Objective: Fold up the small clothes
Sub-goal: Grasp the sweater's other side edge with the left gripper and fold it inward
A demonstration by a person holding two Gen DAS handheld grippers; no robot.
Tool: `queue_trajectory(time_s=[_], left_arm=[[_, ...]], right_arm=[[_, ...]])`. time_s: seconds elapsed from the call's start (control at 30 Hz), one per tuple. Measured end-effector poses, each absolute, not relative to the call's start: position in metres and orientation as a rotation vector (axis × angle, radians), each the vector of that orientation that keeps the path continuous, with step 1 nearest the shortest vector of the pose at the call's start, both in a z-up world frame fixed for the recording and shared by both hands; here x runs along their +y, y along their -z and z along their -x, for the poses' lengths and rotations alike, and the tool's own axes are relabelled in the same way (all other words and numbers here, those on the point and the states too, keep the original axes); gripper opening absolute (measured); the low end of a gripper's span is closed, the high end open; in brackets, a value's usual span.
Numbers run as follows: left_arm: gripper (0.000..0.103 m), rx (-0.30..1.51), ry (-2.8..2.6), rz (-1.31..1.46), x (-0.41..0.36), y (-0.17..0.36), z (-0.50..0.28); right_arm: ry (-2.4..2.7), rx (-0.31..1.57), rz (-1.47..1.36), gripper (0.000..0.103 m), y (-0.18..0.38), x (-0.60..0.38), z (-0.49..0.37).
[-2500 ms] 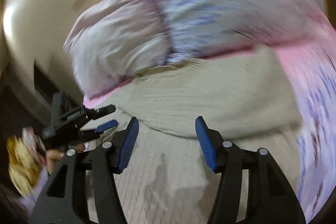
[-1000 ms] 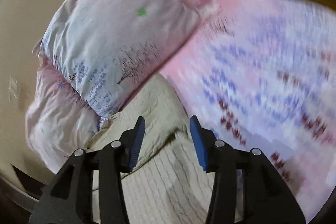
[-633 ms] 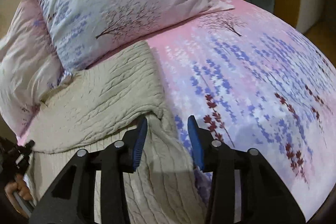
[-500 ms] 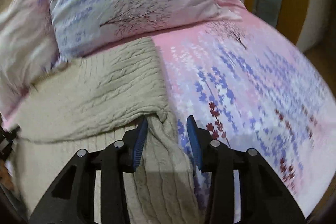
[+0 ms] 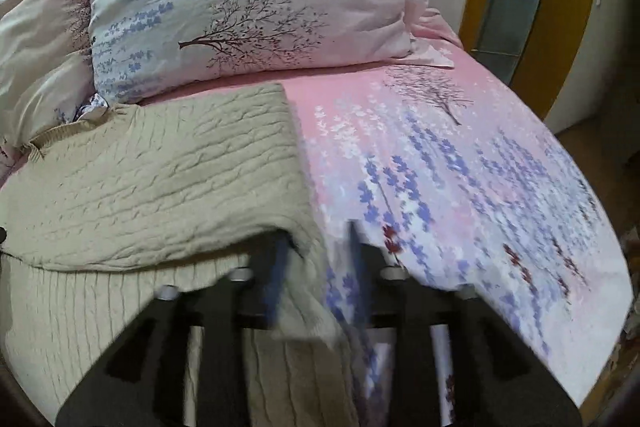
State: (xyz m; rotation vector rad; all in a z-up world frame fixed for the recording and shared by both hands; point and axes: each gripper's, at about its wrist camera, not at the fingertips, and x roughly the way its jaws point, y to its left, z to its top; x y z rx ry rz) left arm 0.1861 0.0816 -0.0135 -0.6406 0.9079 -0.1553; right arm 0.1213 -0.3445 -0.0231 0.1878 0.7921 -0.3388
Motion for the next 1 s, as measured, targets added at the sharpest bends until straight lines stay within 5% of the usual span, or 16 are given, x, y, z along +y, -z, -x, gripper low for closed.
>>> queue_trajectory(time_s=[0.13, 0.27, 0.6, 1.0], left_arm=[[0.012, 0.889, 0.207, 0.664, 0.110, -0.001, -0.162], [0.042, 0.798, 0.132, 0.702, 0.167, -0.018, -0.125], [0.043, 0.719, -0.256, 0.886, 0.328, -0.013, -0.052], [0.041, 0.606, -0.482, 1.116, 0.423, 0.009, -0.056]], right_arm=[[0.376, 0.677, -0.198, 0.055, -0.008, -0.340, -0.095], [0.200, 0.640, -0.135, 0.064, -0.030, -0.300, -0.108], [-0.046, 0.824, 0.094, 0.071, 0.010, -0.164, -0.202], [-0.069, 0.851, -0.001, 0.077, 0.012, -0.181, -0.185]])
